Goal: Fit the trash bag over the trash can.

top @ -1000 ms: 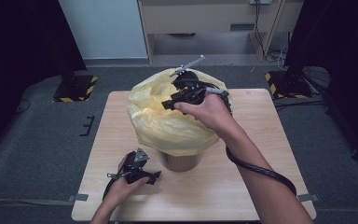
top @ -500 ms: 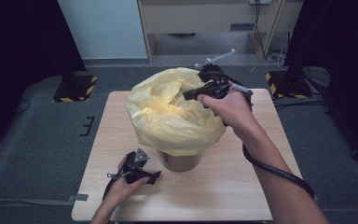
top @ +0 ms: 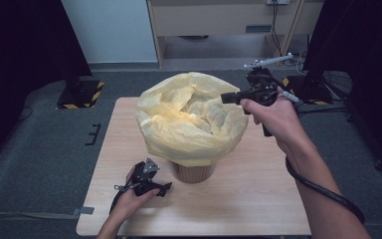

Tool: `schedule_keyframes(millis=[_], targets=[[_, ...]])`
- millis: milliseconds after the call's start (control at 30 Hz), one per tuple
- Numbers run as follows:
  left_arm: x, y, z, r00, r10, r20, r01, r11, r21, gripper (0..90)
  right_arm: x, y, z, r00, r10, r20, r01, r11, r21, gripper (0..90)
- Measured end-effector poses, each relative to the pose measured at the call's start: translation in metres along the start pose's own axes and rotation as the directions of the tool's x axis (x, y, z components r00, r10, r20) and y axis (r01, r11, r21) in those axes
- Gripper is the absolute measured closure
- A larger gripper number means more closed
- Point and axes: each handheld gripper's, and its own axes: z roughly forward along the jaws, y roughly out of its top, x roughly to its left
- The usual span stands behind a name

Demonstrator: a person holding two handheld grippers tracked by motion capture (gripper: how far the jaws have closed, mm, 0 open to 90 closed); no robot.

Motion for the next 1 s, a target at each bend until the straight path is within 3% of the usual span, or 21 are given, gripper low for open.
schedule_keyframes(millis=[267,500,633,800,1000], targets=[[0.000,0.000,0.000,1.0000,0.001,-0.001,-0.001,1.0000,0.001,0.0,-0.022,-0.022,-0.032,0.9986,0.045,0.027,-0.044,0.9983,-0.037,90.0],[0.000,0.000,0.000,1.0000,-0.004,-0.004,0.004,1.0000,-0.006,0.0,-0.043,-0.046,-0.046,0.9951,0.084,0.052,-0.082,0.9955,-0.047,90.0],[-0.001,-0.001,0.000,1.0000,-0.006,-0.007,0.006,0.9999,-0.009,0.0,-0.056,-0.065,-0.045,0.9913,0.108,0.076,-0.107,0.9941,-0.022,90.0],[-0.001,-0.001,0.001,0.9999,-0.009,-0.009,0.009,0.9999,-0.010,0.0,-0.069,-0.084,-0.035,0.9872,0.143,0.071,-0.143,0.9897,-0.004,90.0],[-0.002,-0.001,0.001,0.9998,-0.017,-0.014,0.017,0.9997,-0.017,0.0,-0.066,-0.091,-0.015,0.9857,0.164,0.036,-0.164,0.9864,-0.003,86.0]])
